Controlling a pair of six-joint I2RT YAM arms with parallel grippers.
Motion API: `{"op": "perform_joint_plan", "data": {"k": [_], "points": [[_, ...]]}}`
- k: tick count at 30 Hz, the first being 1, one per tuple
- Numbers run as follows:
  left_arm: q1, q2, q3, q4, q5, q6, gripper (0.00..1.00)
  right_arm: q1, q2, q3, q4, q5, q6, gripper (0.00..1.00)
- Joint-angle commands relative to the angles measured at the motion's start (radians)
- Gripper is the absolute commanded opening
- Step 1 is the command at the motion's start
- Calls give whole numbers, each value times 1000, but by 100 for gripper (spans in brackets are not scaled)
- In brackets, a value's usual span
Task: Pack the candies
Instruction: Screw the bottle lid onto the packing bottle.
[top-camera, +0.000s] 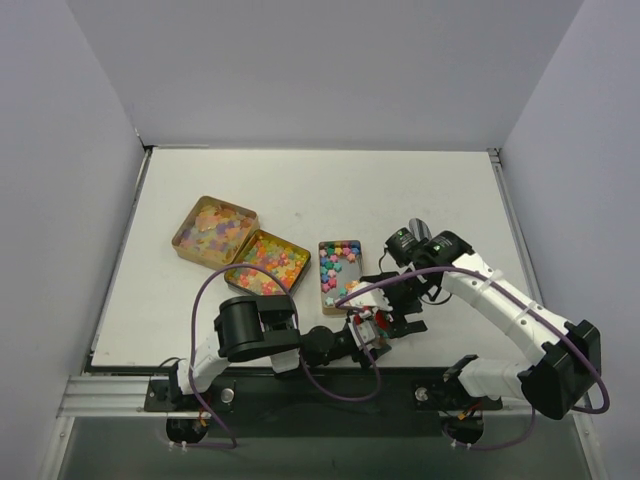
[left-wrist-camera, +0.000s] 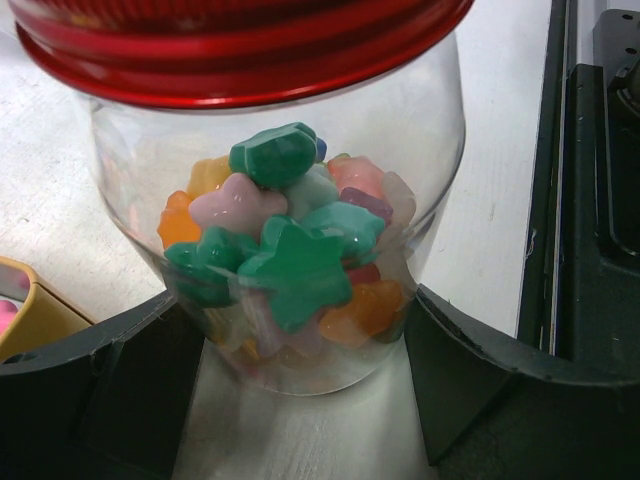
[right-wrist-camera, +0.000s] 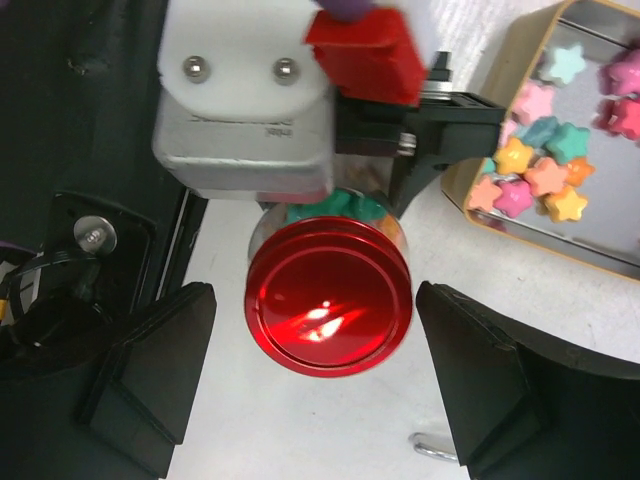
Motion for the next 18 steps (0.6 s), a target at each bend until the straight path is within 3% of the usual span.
{"op": "perform_joint_plan", "data": {"k": [1,8,14,18], "points": [[24,50,-24,72,-11,0,0,27,-26,-44,-54,-6,-65,87],[26,52,-21,66,-8,-28,0,22,4,-44,-49,14,-50,77],[26,50,-21,63,-6,-28,0,10,-11,-52,-48,17,0,76],[26,53,-20,60,-2,-28,0,8,6,-47,-36,18,80,63]]}}
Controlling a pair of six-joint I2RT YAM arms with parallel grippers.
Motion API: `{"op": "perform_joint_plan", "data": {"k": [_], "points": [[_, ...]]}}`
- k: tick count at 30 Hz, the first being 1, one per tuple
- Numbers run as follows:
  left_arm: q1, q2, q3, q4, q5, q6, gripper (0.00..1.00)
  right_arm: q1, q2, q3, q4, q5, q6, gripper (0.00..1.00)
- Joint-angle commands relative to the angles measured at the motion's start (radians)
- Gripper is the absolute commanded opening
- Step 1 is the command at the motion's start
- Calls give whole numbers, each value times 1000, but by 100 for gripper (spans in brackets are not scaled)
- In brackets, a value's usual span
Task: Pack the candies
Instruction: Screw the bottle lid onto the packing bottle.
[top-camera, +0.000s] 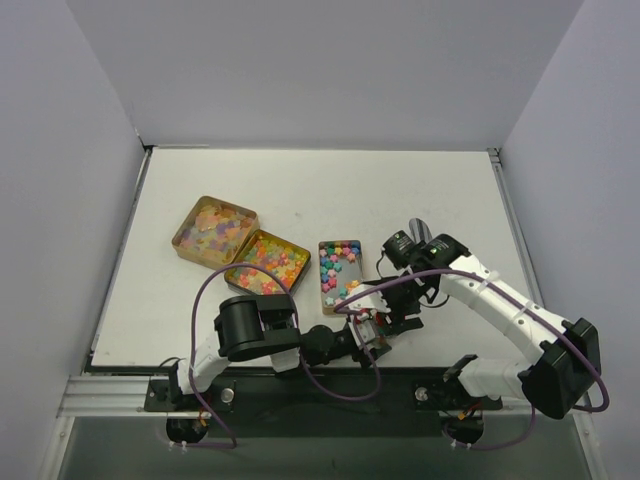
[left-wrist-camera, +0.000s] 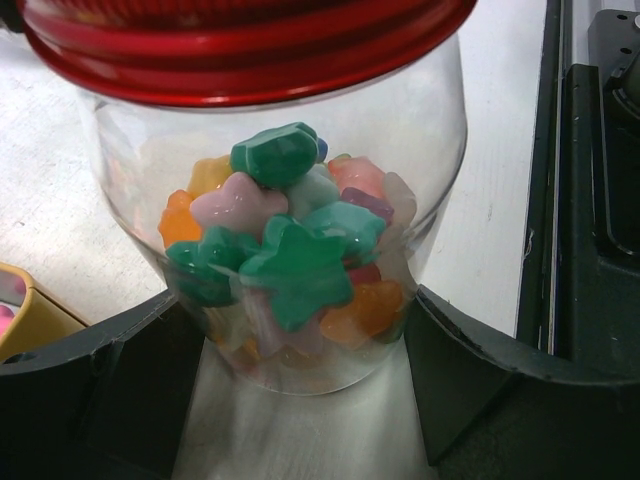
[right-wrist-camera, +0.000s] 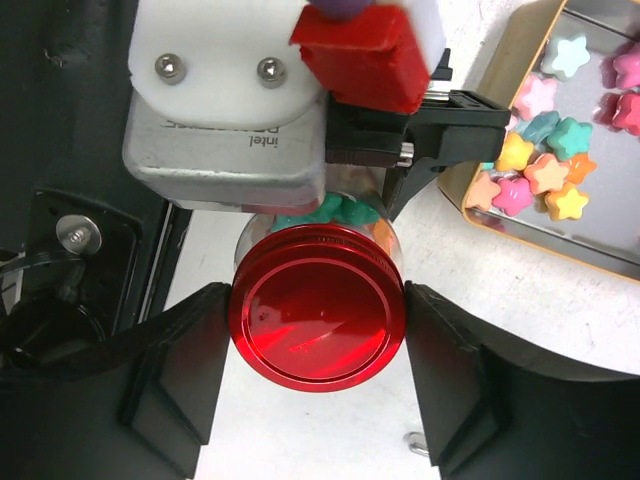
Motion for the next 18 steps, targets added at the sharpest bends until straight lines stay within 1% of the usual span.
{"op": "perform_joint_plan", "data": {"k": [1,4,7,9,10,11,13,14,16,17,18], "points": [[19,50,-23,60,-20,-25,0,-7,14,-4,-65,-13,142,56],[17,48,-23,65,-29,-21,0,-4,36,-15,-59,-36,260,49],[17,45,-27,68,-37,-13,0,6,24,-66,-22,-43,345,45],[17,45,-29,73,-43,-11,0,7,21,-87,-4,-35,447,42],[17,45,-27,73,-44,-11,0,12,16,-107,22,-27,489,41],[16,45,-30,76,-46,-10,0,13,16,-115,34,-6,571,41],[14,44,-29,77,-49,-10,0,24,4,-132,63,19,633,40],[13,44,-29,77,-54,-10,0,25,-2,-148,71,51,691,39],[13,44,-30,76,-57,-10,0,22,-21,-161,90,74,739,39],[11,42,-30,76,-58,-10,0,24,-31,-173,97,79,738,39],[10,42,-32,73,-57,15,0,25,-39,-175,107,94,753,44]]}}
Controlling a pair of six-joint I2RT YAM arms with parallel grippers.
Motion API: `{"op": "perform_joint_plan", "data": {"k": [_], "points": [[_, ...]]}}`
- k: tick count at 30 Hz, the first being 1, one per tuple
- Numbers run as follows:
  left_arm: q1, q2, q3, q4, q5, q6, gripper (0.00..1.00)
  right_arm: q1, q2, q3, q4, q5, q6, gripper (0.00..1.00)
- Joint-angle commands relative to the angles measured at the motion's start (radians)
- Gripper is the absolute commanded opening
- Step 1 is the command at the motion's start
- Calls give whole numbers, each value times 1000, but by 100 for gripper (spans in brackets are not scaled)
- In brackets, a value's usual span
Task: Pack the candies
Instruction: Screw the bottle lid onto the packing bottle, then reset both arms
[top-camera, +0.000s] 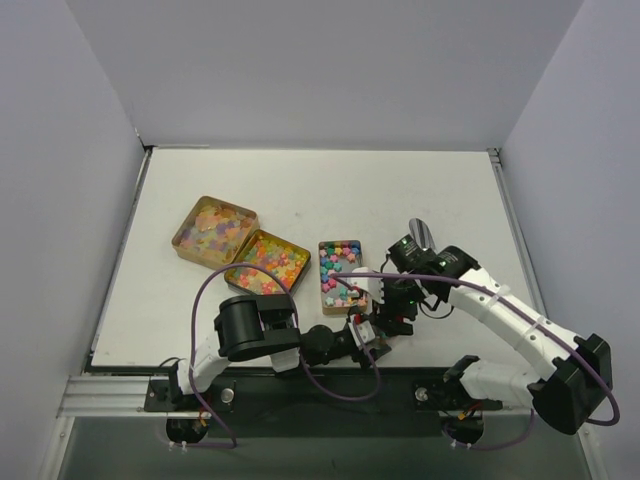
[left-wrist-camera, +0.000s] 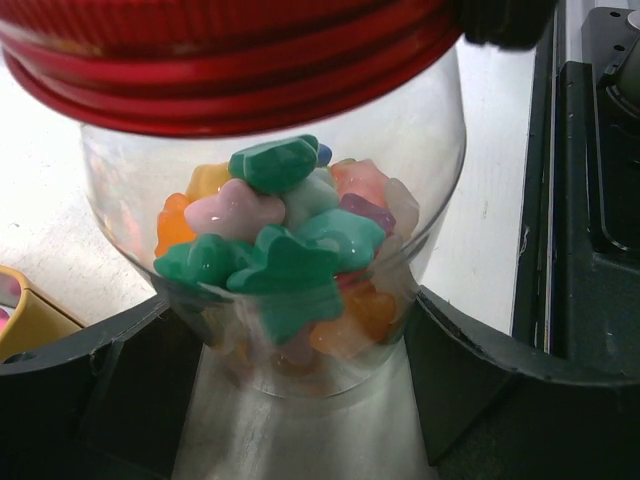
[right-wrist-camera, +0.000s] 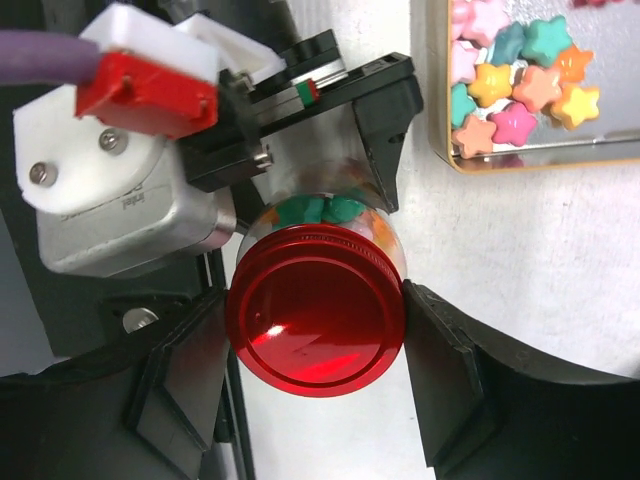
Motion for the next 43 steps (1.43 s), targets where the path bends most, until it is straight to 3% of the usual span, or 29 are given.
{"op": "perform_joint_plan", "data": {"k": [1,4,6,8,9,10,12,20,24,26,27,28,30,31,33,34,38,43], "points": [[7,41,-29,68,-70,17,0,9,22,-97,-52,45,257,47],[7,27,-32,56,-64,25,0,-9,19,-71,-57,74,239,64],[9,2,-55,58,-51,29,45,-60,8,-31,-58,71,196,73],[9,-22,-103,70,-39,43,74,-101,-7,0,-69,53,169,77],[10,-51,-120,71,-31,55,79,-109,-12,27,-84,47,156,85],[12,-68,-138,74,-10,72,85,-112,-18,44,-92,44,130,100],[21,-125,-191,71,27,80,97,-115,-26,77,-90,33,126,100],[37,-280,-261,-8,131,71,97,-143,-53,196,-90,30,245,100],[53,-446,-299,-91,153,77,97,-221,-44,284,-81,134,379,100],[70,-560,-319,-229,162,68,97,-300,-18,349,-74,207,473,100],[113,-711,-309,-313,174,57,97,-331,24,377,-77,284,582,100],[132,-792,-292,-500,199,25,97,-357,49,403,-83,339,649,100],[180,-978,-197,-687,185,25,97,-423,95,459,-83,448,760,100],[201,-1027,-163,-856,147,35,97,-448,95,465,-74,494,818,100],[237,-1138,-77,-962,139,77,97,-503,92,460,-31,543,888,100],[286,-1166,-49,-1055,136,119,98,-511,95,459,-21,615,912,100],[487,-1249,50,-1185,25,164,97,-546,80,456,31,651,912,100],[832,-1170,243,-1280,-95,30,97,-666,45,431,63,561,938,100]]}}
